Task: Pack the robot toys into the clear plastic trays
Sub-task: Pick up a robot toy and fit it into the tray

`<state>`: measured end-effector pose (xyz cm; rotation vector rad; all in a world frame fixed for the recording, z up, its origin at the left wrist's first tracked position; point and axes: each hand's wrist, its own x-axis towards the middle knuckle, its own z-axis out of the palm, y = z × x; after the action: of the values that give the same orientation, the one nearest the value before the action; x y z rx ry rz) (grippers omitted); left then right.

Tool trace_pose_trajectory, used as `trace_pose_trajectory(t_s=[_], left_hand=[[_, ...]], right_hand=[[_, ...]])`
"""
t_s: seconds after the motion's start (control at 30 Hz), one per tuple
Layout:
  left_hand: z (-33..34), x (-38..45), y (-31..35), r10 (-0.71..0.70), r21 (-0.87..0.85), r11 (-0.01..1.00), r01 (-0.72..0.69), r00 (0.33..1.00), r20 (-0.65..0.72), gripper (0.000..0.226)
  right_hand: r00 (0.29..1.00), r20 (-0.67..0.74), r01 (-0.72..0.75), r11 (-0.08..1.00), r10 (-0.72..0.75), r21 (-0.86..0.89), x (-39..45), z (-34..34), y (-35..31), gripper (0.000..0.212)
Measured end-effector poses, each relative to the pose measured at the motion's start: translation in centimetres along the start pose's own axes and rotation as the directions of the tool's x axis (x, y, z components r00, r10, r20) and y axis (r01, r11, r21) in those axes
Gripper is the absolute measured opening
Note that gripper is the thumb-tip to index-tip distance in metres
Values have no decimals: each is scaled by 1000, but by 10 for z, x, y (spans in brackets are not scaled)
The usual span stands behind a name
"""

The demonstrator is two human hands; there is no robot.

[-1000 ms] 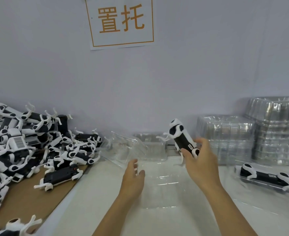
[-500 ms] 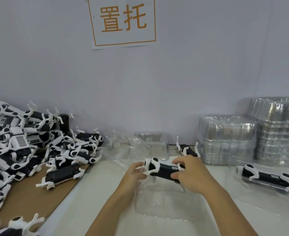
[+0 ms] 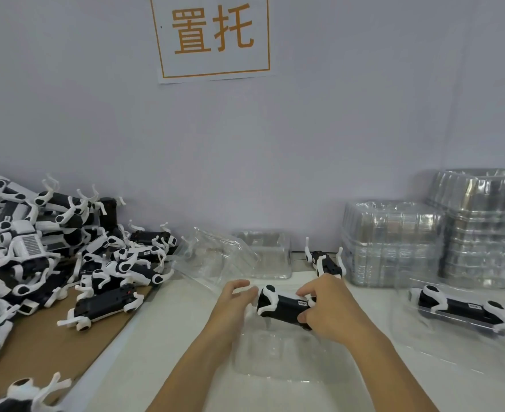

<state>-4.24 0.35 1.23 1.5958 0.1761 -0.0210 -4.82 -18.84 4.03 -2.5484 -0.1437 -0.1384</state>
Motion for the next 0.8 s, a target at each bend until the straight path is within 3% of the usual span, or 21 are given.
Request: trace_pose_trajectory(t_s=[0.1,0.23,0.37,0.47,0.57,0.63,0.7,0.77,0.8], left_hand=[[1,4,1,30,95,995,-25,998,-50,29],[5,0,3,63,158,986,-45,993,-105,41],[3,-1,4,98,204,976,-77,991,-94,39],[4,-2,3,189,308,937,-162,980,-60,36],[3,-6,5,452,393,821,-415,892,-2,28],[2,-10,7,544,432,713,-553,824,157,26],[2,-13,9,418,582,584,-567,824,384,54],[1,-11,7,279,737,398,-547,837,471,79],[1,-10,7,257,762,356,-541,841,477,83]], right_hand=[[1000,21,21,997,-23,76,0,1,2,50],[999,-42,33,975,-25,219,1,-3,8,30],[989,-107,-98,992,106,76,3,-1,12,32],[979,-109,-163,980,175,114,5,0,10,36],[978,-89,-160,953,189,257,7,4,14,31],[978,-85,-148,925,189,351,7,8,17,30],[975,-100,-133,887,197,443,7,11,19,28],[970,-131,-109,849,204,517,7,13,21,26],[966,-154,-93,830,210,550,8,14,22,23]])
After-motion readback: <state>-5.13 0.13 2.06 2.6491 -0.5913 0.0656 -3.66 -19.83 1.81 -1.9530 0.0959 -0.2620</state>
